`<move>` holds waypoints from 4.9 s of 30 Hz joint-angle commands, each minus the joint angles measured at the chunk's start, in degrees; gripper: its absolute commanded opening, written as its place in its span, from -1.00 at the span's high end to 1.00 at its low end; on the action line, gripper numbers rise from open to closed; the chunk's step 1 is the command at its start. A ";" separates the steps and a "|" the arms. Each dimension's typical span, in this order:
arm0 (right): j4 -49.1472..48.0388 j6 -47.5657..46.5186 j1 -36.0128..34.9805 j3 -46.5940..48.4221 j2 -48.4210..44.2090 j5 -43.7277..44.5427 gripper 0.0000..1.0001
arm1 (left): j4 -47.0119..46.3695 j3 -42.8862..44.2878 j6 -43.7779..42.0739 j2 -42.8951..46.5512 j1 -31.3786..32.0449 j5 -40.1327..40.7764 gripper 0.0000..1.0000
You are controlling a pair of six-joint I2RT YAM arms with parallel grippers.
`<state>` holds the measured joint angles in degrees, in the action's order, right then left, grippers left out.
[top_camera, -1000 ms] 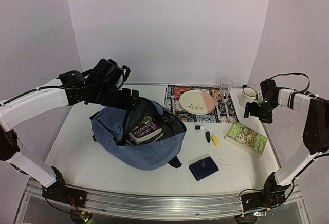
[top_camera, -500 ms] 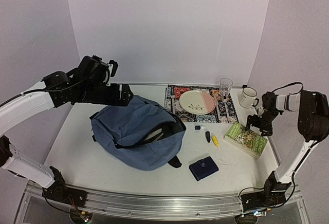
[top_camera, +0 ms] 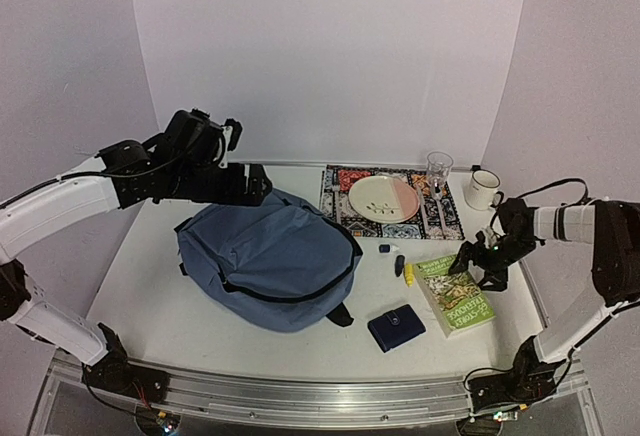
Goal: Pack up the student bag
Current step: Adjust the book at the center of the board, then pick up the book at the center of the board.
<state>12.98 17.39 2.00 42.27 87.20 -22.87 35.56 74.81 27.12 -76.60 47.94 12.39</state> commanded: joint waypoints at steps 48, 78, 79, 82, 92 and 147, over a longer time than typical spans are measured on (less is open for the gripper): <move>-12.96 15.62 -23.33 -6.86 -3.36 -9.72 -0.22 | -12.13 18.68 27.56 -41.34 17.77 -20.69 -0.02; -22.60 22.06 -31.53 -8.18 -3.54 -11.49 -0.11 | -23.69 12.47 37.97 -46.16 18.06 -20.68 0.26; -22.76 22.16 -31.62 -8.21 -3.61 -11.53 -0.11 | -24.65 12.27 38.17 -45.27 18.06 -20.29 0.29; -23.68 22.72 -31.78 -8.64 -3.61 -12.02 -0.11 | -28.96 11.23 39.57 -42.55 17.97 -19.51 0.37; -25.26 24.05 -32.08 -8.61 -4.09 -12.69 -0.10 | -40.52 8.51 44.50 -39.74 17.99 -21.20 0.48; -31.79 37.11 -29.81 -8.21 -45.78 11.89 -0.96 | -68.51 3.07 40.32 -21.06 12.87 -8.45 1.00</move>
<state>-10.39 49.88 -27.99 36.74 42.27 -11.64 -18.13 78.95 66.32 -103.47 61.41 1.92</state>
